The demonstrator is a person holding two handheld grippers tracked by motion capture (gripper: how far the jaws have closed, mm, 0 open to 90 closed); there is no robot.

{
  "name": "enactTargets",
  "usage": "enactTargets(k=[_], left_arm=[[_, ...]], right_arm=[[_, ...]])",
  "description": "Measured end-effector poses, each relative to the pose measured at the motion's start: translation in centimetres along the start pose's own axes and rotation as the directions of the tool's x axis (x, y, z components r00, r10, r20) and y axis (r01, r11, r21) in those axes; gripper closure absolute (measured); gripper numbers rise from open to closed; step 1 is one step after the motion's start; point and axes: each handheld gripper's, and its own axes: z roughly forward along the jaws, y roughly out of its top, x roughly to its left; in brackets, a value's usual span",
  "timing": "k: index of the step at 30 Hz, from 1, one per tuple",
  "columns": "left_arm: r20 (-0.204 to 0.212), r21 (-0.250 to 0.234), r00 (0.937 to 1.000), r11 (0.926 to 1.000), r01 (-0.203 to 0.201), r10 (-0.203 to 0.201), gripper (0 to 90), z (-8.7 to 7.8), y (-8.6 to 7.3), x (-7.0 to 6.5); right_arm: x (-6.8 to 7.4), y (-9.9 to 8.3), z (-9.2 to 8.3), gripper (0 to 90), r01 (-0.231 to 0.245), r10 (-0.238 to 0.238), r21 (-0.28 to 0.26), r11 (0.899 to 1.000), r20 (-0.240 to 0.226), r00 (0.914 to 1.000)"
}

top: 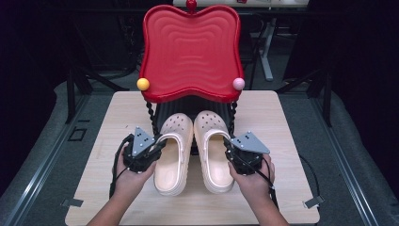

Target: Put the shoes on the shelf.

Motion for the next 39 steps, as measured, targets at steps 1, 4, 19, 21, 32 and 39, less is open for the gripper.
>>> enactTargets(k=[1,4,19,21,32,39], left_arm=[[-0.003,-0.001,1.0,1.0,-0.001,0.001,76.0,0.2,0.2,0.0],[-0.015,-0.002,0.9999,1.0,-0.002,0.002,76.0,0.6,0.6,0.3],[-0.075,-0.039,0.9971,0.9992,0.006,-0.009,76.0,4.3,2.3,1.2],[-0.089,-0.046,0.996,0.999,-0.003,-0.001,75.9,4.8,2.4,1.2],[-0.129,-0.082,0.9915,0.9966,0.006,-0.017,75.3,6.5,2.9,1.4],[-0.139,-0.09,0.9903,0.9957,-0.022,0.01,74.0,6.7,2.7,1.3]], right_arm=[[-0.1,0.1,0.2,76.0,-0.002,0.002,-0.001,1.0,0.001,1.0],[-0.2,0.4,0.7,76.0,0.004,-0.004,0.001,1.0,0.009,1.0],[-0.1,2.5,4.3,75.7,0.02,-0.019,-0.021,1.0,0.045,0.9988],[0.1,2.6,4.8,75.7,0.022,-0.021,-0.024,0.999,0.049,0.9986],[0.0,2.6,6.9,74.5,0.004,-0.001,-0.043,0.999,0.066,0.9978],[0.6,2.2,7.3,71.1,0.021,-0.018,-0.047,0.999,0.063,0.9978]])
